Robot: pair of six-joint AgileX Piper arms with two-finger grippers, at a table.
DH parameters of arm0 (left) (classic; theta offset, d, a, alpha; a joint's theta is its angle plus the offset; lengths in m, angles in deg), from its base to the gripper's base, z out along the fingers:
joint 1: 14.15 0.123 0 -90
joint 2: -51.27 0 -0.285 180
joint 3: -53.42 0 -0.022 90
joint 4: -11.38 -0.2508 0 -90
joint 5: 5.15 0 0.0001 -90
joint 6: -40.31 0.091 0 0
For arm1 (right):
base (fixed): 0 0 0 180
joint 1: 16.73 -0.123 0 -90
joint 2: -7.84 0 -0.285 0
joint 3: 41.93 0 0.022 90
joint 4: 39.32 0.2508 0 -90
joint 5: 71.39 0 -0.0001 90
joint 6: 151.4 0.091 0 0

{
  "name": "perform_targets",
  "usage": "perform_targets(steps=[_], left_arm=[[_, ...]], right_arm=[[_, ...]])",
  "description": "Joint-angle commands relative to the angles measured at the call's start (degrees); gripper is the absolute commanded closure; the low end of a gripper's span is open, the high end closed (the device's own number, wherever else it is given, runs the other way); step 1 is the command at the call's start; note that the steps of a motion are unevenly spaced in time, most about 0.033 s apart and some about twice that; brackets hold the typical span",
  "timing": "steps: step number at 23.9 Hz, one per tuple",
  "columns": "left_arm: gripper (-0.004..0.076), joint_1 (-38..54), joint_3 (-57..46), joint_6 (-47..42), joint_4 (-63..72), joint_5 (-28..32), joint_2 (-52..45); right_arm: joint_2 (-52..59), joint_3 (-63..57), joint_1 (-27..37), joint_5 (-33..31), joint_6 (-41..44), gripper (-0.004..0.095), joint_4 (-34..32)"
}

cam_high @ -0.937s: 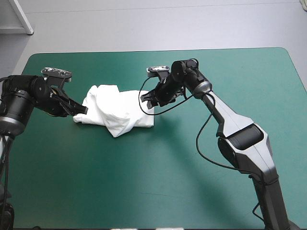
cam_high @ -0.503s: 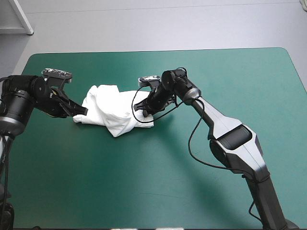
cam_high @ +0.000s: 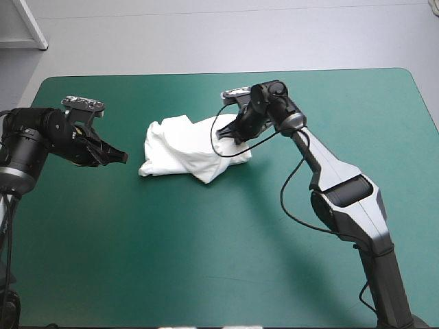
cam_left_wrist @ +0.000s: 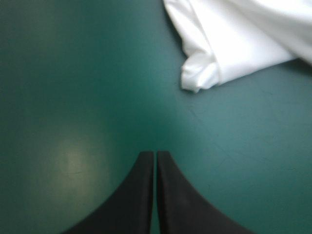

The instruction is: Fold the cloth

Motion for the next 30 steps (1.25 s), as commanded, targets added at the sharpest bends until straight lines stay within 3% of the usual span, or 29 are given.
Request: perform_targets(steps=[1, 9, 18, 20, 24, 26, 28, 30], left_arm=[[0.0705, -0.08, 1.50, 0.80, 1.78, 2.47, -2.28], [0.0705, -0.08, 1.50, 2.41, 3.40, 3.23, -2.28], [0.0705, -0.08, 1.50, 2.90, 3.73, 3.60, -2.28], [0.0705, -0.08, 1.50, 2.90, 3.73, 3.88, -2.28], [0.0705, -0.08, 1.50, 2.90, 3.73, 4.57, -2.28], [0.0705, -0.08, 1.50, 2.90, 3.77, 4.84, -2.28], [0.0705, -0.08, 1.50, 2.90, 3.77, 5.29, -2.28], [0.0705, -0.08, 1.50, 2.90, 3.77, 6.29, -2.28]], right_arm=[[6.26, 1.97, 6.93, 1.13, 1.00, 0.0925, -5.56], [6.24, 1.97, 25.02, 1.13, 2.70, 0.0925, -6.28], [6.24, 1.97, 33.65, 1.04, 1.15, 0.0903, -5.55], [6.24, 1.97, 34.00, 1.04, 1.15, 0.0800, -5.55], [6.24, 1.87, 34.16, 1.04, 1.27, 0.0373, -6.12], [6.35, 1.87, 34.16, 1.04, 1.75, 0.0241, -6.37], [6.92, 1.87, 34.16, 1.04, 2.78, 0.0230, -6.27], [8.72, 1.87, 34.16, 1.04, 3.51, 0.0322, -5.18]])
